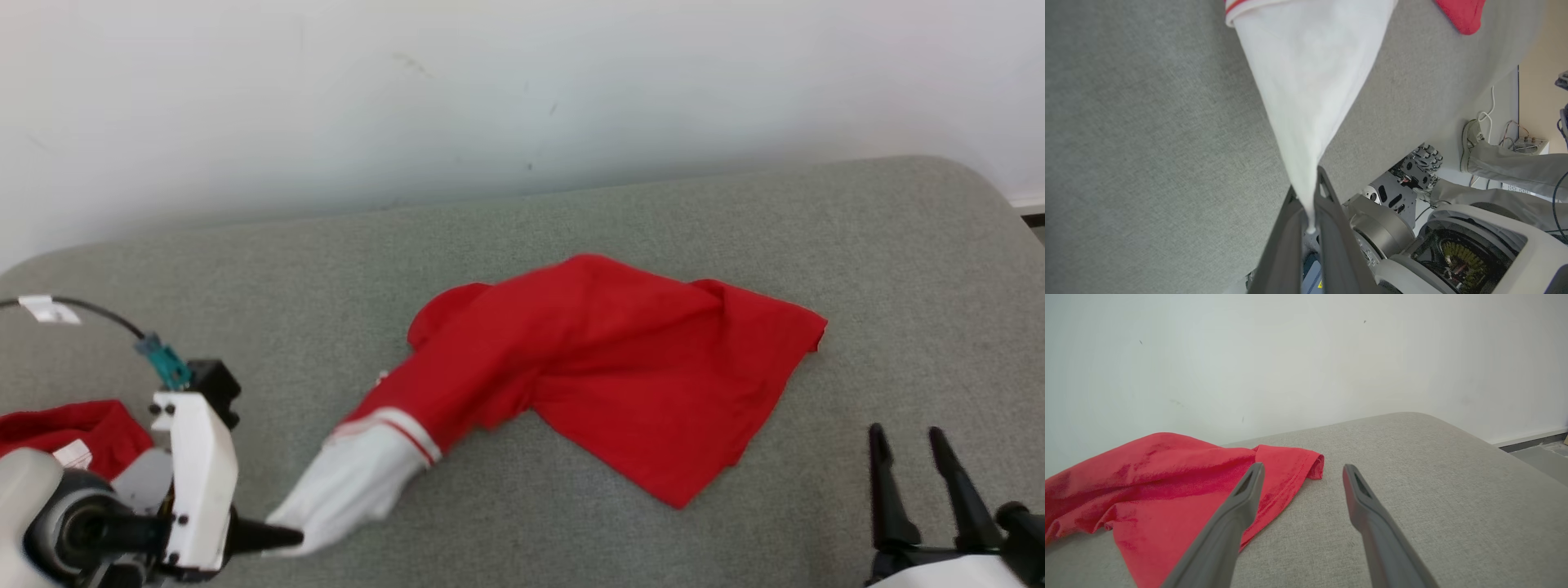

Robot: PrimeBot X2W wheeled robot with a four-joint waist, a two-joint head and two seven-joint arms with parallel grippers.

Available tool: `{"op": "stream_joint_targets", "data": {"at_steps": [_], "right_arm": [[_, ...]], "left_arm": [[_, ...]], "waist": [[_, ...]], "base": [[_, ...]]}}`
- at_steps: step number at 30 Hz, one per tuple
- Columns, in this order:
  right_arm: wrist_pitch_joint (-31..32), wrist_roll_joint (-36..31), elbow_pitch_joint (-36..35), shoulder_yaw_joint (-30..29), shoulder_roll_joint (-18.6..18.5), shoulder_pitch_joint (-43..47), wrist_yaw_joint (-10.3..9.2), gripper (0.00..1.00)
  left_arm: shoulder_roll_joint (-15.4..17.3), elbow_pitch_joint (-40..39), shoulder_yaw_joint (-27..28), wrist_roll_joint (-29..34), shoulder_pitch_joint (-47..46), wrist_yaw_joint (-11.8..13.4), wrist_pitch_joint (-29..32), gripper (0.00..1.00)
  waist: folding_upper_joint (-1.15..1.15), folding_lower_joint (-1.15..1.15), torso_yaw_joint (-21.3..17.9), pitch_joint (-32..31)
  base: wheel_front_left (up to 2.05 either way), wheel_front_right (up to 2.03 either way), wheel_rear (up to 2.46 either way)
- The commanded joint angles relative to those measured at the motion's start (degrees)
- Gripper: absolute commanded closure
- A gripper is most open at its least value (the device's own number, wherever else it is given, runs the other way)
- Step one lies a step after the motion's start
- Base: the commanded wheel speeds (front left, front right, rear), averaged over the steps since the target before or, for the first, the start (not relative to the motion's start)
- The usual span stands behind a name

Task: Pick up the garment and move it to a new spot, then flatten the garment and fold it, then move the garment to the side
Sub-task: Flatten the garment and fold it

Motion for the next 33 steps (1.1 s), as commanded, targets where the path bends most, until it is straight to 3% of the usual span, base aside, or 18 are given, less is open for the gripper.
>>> {"op": "stream_joint_targets", "data": {"at_steps": [1, 3, 7, 9, 10, 18, 21, 25, 29, 33], "right_arm": [[0.0, 0.0, -0.2, -1.4, -1.3, 1.3, -0.13, 0.00], [0.0, 0.1, -0.6, -3.0, -1.5, 1.5, -0.13, 0.00], [0.0, -0.1, -0.5, -4.6, -2.2, 2.2, -0.13, 0.00], [0.0, -0.3, -0.3, -4.2, -2.0, 1.7, -0.13, 0.00], [0.0, -0.4, -0.1, -3.9, -1.9, 1.4, -0.13, 0.00], [0.0, -0.3, 0.6, -3.2, -1.9, 1.6, -0.13, 0.00], [0.0, -0.2, 0.6, -2.8, -1.8, 2.1, -0.13, 0.00], [0.0, -0.2, 0.2, -1.9, -1.6, 2.3, -0.13, 0.00], [0.0, -0.4, -0.1, -1.5, -1.5, 2.3, -0.13, 0.00], [0.0, -0.6, -0.2, -0.9, -1.3, 2.9, -0.13, 0.00]], "left_arm": [[2.3, -3.4, 0.9, -2.3, 2.5, 1.4, 2.0, 1.00], [4.4, -7.0, 1.4, -3.7, 4.7, 3.1, 3.5, 1.00], [5.1, -10.5, 1.1, -4.7, 9.1, 5.4, 3.2, 1.00], [5.1, -10.4, 0.3, -2.6, 9.9, 5.5, 2.0, 0.16], [4.9, -10.0, 0.0, -2.0, 10.1, 5.5, 1.4, 0.00], [5.2, -9.9, 2.6, 1.4, 6.8, 4.3, -4.2, 0.00], [5.6, -12.0, 5.0, 5.1, 5.5, 4.0, -10.2, 0.00], [2.4, -14.8, 7.7, 13.7, 5.6, 3.8, -25.7, 0.00], [-4.3, -15.5, 10.0, 22.9, 9.0, 8.2, -45.2, 0.00], [-12.7, -14.4, 10.1, 27.9, 14.8, 13.8, -60.2, 0.00]], "waist": [[0.00, 0.00, 0.4, -0.7], [0.00, 0.00, 0.6, -0.9], [0.00, 0.00, 1.3, -0.9], [0.00, 0.00, 1.4, -0.9], [0.00, 0.00, 1.6, -1.0], [0.00, 0.00, 3.0, -2.0], [0.00, 0.00, 3.4, -2.2], [0.00, 0.00, 4.0, -1.8], [0.00, 0.00, 4.5, -1.6], [0.00, 0.00, 5.1, -1.8]], "base": [[0.00, 0.00, 0.00], [0.00, 0.00, 0.00], [0.00, 0.00, 0.00], [0.00, 0.00, 0.00], [0.00, 0.00, 0.00], [0.00, 0.00, 0.00], [0.00, 0.00, 0.00], [0.00, 0.00, 0.00], [0.00, 0.00, 0.00], [0.00, 0.00, 0.00]]}}
